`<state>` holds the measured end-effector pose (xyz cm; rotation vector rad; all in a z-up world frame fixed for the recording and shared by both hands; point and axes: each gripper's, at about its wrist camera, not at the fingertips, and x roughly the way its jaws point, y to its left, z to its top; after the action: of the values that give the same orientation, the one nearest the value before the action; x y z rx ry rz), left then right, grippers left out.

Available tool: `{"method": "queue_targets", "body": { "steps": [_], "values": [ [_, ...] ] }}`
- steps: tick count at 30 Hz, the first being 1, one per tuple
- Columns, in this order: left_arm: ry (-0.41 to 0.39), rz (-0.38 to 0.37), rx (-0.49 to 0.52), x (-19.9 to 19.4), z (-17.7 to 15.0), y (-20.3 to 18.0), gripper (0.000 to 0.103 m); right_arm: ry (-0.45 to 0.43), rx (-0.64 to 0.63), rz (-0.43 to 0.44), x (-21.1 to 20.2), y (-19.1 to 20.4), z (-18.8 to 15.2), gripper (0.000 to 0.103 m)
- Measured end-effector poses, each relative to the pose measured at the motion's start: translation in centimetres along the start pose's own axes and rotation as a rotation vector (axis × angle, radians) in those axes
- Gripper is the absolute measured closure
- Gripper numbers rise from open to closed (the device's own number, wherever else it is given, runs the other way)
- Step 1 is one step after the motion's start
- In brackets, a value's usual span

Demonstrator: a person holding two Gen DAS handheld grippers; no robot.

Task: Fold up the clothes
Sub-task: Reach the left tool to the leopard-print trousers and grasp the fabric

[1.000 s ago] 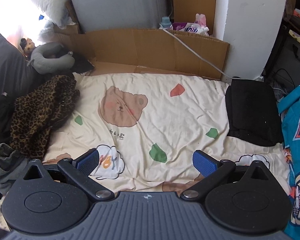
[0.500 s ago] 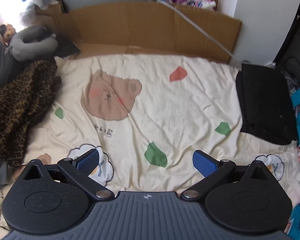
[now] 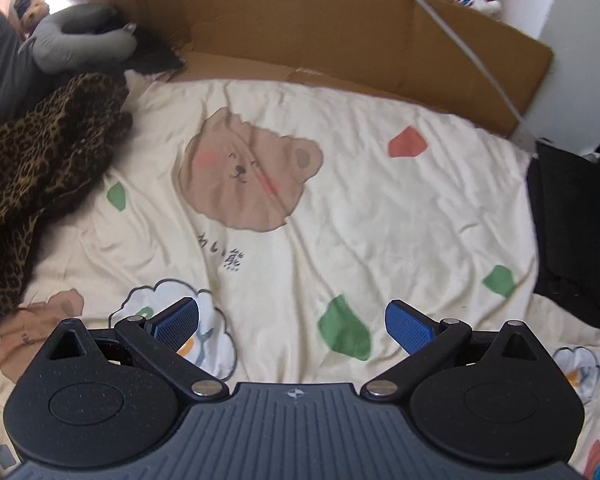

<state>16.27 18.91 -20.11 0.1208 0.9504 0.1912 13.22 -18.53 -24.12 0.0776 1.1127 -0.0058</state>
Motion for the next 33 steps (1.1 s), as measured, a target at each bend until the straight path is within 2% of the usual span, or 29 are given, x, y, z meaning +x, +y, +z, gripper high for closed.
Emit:
{"method": "queue_targets", "body": {
  "steps": [6,11,14,21,27,29,33],
  "values": [
    [0.013,-0.010,-0.062,2.2,-1.0,1.1,0.012,0.007,-0.048,0.024,1.9,2.3,0.2,0.001],
    [0.004,-0.039,-0.074,3.4,-1.0,1.4,0.013,0.006,-0.075,0.042,2.6,4.2,0.7,0.001],
    [-0.002,-0.083,-0.090,4.0,-0.8,1.5,0.021,0.000,-0.080,0.066,2.8,5.3,1.0,0.001],
    [-0.001,-0.101,-0.099,5.7,-0.7,1.2,0.022,-0.043,-0.106,0.155,2.5,6.8,1.4,0.002],
    [-0.005,-0.098,-0.106,6.8,-0.9,1.5,0.022,-0.072,-0.110,0.220,2.3,7.2,1.3,0.002],
    [-0.013,-0.070,-0.111,6.9,-0.8,1.7,0.031,-0.068,-0.104,0.230,2.3,7.1,1.1,0.001],
    [-0.077,-0.019,-0.122,5.3,-0.1,3.0,0.032,-0.050,-0.105,0.216,2.6,6.9,0.7,0.001]
  ]
}}
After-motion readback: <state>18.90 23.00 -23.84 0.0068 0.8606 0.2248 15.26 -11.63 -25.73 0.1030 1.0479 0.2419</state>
